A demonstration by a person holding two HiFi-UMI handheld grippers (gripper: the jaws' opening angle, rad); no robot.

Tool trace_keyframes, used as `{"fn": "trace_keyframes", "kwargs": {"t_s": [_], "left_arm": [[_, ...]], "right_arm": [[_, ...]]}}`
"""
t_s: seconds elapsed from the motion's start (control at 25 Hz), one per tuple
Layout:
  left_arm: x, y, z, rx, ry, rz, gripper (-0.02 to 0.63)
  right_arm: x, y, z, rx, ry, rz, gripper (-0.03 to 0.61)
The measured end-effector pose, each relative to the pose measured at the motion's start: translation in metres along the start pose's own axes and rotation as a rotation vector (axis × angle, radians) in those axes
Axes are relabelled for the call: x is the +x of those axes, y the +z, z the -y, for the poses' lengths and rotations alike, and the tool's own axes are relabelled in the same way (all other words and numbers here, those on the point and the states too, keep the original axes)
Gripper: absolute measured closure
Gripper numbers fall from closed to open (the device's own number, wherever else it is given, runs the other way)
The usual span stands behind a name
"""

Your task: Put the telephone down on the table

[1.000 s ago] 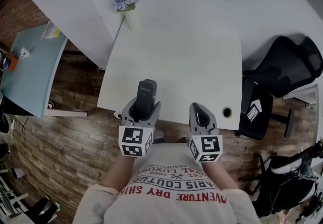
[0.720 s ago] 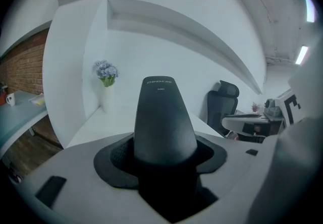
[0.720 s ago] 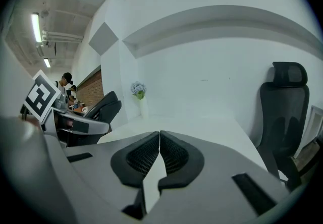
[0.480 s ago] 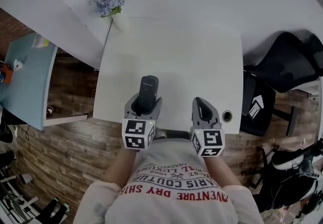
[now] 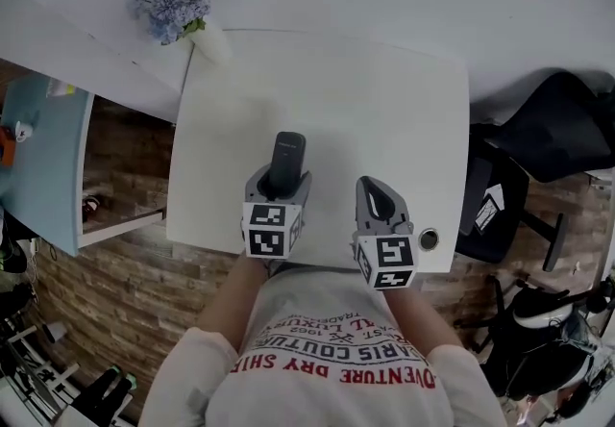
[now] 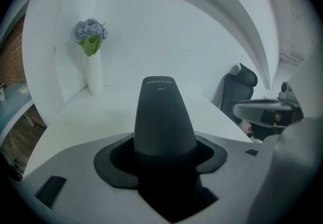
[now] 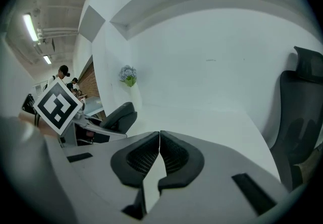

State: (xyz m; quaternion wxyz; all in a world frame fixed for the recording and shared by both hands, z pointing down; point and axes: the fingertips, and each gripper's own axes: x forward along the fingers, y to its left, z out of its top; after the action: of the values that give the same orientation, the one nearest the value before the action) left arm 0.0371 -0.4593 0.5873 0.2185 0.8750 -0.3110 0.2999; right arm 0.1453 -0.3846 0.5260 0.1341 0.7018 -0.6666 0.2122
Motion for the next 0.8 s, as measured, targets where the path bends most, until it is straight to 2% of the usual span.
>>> {"fn": "trace_keyframes", "kwargs": {"t_s": [0.12,0.28,0.52,0.8], "left_arm": [[0.026,-0.004,-0.010,0.006,0.028,-0.051,0.322],[0.056,-0.010,-0.021,-0.029,0.048,-0.109,0.322],[0.081,-0.029,-0.035,-0.044,0.100,-0.212,0.322],[0.089,-0.033,-0.032,0.012,0.126,-0.264,0.322]], "right_arm": [[0.017,0.000,0.011,0.018,0.000,-0.012,0.552],[0.034,-0.006,0.018,0.035,0.008,-0.040,0.552],[0.045,-0.018,0.018,0.063,0.030,-0.081,0.552],[0.053,-0.023,0.021,0.078,0.038,-0.099,0.552]]}}
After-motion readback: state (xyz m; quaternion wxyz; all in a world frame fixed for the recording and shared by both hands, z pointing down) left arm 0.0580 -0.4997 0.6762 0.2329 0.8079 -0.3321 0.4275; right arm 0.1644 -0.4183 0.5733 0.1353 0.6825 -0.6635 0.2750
